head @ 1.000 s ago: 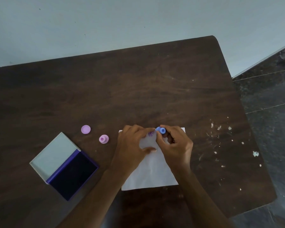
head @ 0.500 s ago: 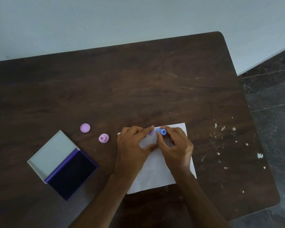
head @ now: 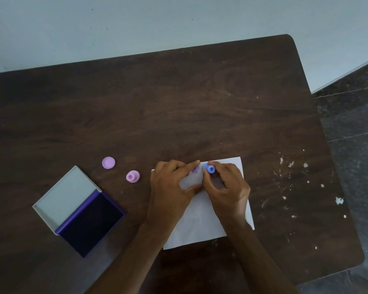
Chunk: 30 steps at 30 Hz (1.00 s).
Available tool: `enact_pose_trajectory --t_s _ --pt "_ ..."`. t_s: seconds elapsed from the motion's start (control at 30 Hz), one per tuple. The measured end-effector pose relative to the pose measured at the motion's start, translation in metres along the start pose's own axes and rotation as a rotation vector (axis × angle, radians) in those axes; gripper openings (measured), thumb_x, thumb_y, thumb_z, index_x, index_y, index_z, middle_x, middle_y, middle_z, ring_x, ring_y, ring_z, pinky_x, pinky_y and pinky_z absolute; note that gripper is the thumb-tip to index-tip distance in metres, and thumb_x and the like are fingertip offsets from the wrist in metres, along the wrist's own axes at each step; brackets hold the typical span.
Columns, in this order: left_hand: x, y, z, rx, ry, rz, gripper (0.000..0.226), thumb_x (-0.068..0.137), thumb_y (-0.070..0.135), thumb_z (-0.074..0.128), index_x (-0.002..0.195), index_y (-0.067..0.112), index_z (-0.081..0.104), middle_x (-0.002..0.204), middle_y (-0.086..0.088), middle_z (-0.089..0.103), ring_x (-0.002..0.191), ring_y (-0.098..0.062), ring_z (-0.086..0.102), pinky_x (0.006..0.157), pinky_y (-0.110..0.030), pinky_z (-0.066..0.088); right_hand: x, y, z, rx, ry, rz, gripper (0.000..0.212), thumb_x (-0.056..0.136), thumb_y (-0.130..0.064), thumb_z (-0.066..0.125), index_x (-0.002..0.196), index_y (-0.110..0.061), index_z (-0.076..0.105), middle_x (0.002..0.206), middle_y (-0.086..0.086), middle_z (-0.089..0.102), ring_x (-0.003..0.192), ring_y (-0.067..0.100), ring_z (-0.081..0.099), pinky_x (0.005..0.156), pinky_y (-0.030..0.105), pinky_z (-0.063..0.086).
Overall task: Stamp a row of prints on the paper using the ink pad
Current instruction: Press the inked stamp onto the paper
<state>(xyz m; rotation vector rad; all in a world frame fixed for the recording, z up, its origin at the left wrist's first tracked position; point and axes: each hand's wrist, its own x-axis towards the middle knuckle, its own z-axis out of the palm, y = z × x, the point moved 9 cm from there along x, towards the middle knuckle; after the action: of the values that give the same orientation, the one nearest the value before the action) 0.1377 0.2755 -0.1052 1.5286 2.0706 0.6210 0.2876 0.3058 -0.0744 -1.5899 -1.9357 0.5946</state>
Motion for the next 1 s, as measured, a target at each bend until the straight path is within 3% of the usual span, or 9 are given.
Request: enact_pose_trajectory --t_s 0.33,0.73,1.0 --pt "0.0 0.003 -0.004 -0.023 -0.003 0.015 0.049 0.067 0.046 0.08 0.106 0.017 0.073 0.097 -0.004 0.072 0.087 -0.022 0.061 0.082 -0.031 0.037 -0.001 -0.006 0.006 -0.082 0.016 0.019 0.035 0.069 -0.011 0.083 0.098 0.006 0.07 0.088 0.018 0.072 0.075 0.026 0.069 0.082 0.024 0.048" --pt "0.0 0.008 -0.007 -0.009 0.037 0.047 0.043 0.062 0.031 0.09 0.097 0.014 0.074 0.085 -0.006 0.071 0.077 -0.024 0.061 0.073 -0.031 0.04 -0.002 0.001 0.011 -0.049 0.018 0.051 0.03 0.077 -0.018 0.074 0.099 0.003 0.071 0.089 0.015 0.072 0.079 0.02 0.066 0.091 0.0 0.033" --pt "0.001 0.006 -0.005 -0.023 0.005 0.039 0.041 0.069 0.037 0.082 0.104 0.017 0.074 0.09 -0.006 0.07 0.082 -0.024 0.06 0.077 -0.031 0.039 -0.003 0.002 0.012 -0.033 0.039 0.026 0.03 0.078 -0.018 0.074 0.1 0.003 0.071 0.091 0.015 0.073 0.081 0.02 0.066 0.093 0.002 0.035"
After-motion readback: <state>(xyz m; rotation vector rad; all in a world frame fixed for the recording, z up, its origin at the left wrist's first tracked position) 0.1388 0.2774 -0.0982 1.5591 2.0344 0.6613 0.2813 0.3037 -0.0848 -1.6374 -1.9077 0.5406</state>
